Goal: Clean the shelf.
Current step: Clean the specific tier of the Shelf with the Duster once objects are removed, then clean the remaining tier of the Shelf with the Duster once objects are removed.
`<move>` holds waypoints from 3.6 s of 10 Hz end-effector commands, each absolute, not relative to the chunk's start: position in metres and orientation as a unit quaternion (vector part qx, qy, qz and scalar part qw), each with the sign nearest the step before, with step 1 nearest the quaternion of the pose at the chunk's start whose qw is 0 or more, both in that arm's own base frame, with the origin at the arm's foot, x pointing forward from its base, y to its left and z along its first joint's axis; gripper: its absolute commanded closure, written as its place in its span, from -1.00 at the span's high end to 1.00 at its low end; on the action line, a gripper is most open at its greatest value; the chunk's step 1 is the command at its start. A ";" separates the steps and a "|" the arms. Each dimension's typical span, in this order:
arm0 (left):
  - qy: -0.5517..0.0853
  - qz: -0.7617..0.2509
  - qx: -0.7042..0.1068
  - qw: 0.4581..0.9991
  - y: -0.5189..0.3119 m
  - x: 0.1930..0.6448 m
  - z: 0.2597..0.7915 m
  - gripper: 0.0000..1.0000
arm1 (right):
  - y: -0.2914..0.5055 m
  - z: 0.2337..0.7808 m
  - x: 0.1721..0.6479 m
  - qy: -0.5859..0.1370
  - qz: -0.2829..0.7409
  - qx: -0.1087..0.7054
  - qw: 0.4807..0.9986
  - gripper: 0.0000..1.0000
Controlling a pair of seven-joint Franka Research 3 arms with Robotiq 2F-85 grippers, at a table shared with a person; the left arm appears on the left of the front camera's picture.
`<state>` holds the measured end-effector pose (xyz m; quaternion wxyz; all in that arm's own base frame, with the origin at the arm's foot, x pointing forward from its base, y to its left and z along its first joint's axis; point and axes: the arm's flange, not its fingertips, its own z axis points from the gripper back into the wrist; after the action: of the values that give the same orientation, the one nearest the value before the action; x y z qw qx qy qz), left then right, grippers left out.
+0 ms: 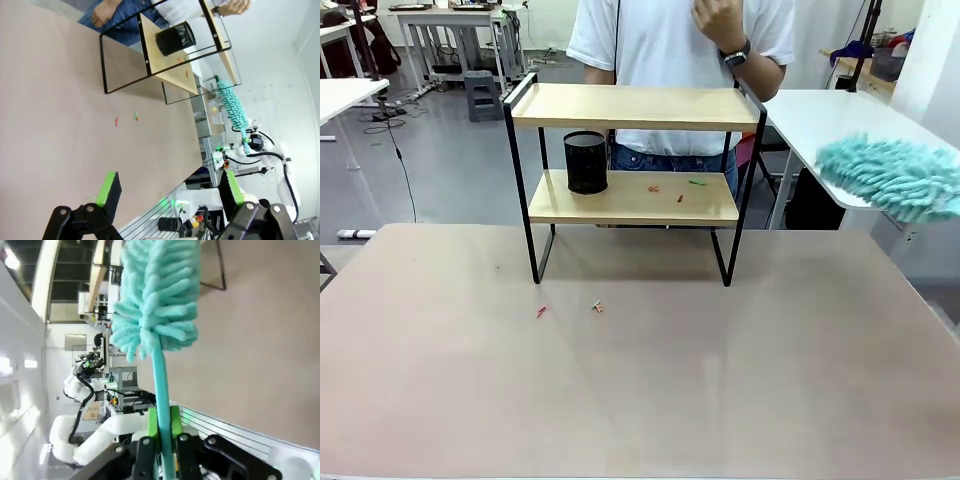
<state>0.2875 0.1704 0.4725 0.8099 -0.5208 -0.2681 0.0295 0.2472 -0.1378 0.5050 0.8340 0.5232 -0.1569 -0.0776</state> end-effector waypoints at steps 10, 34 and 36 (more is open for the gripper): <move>-0.280 0.023 -0.527 0.802 0.169 0.289 0.473 1.00 | -0.139 0.531 0.225 -0.194 -0.004 0.556 0.808 -0.75; -0.280 0.023 -0.527 0.802 0.169 0.289 0.473 1.00 | 0.040 0.536 0.243 -0.044 0.138 0.434 0.889 -0.75; -0.280 0.023 -0.527 0.802 0.169 0.289 0.473 1.00 | 0.077 0.524 0.281 -0.068 0.126 0.411 0.900 -0.75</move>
<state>0.2883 0.1709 0.4725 0.8103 -0.5205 -0.2676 0.0294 0.2657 0.0644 0.5254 0.8980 0.4158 -0.0550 0.1327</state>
